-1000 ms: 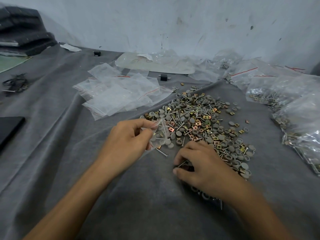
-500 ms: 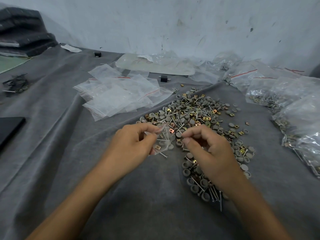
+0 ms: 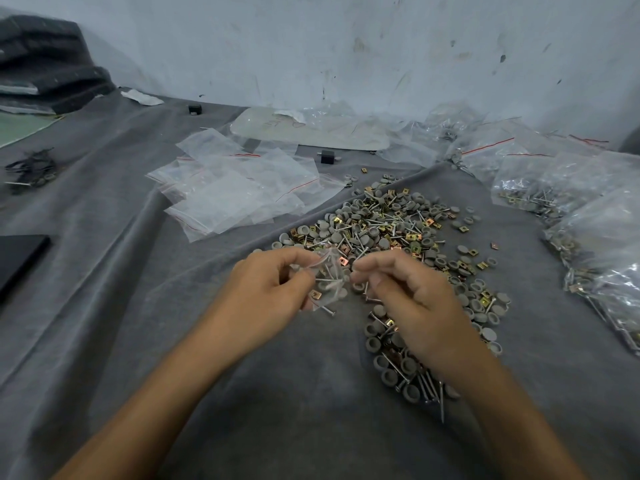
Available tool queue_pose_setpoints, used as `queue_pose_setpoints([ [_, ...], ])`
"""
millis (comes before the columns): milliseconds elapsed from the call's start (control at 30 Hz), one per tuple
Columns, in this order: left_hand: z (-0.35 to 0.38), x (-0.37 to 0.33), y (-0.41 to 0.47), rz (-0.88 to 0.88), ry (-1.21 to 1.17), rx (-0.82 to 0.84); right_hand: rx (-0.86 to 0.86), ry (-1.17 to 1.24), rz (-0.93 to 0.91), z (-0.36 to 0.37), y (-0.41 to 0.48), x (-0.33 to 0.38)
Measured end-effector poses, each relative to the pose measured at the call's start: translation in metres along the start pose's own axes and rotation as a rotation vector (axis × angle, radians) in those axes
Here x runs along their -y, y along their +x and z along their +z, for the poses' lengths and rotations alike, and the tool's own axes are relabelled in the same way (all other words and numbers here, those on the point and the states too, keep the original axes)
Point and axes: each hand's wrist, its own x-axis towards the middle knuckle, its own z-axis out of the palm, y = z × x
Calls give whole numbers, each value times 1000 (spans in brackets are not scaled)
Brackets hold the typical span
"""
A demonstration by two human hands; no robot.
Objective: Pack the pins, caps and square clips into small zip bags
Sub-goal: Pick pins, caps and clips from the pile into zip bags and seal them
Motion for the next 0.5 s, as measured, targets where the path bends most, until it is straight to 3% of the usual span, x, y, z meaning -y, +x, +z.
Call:
queue_pose_setpoints([
  [233,-1,0,0,-2,-48,-4,-142,-128,106,-30,6,-14],
  [500,-1,-1,-1,-19,-53,-13,131,-857,216,-10,8,-18],
])
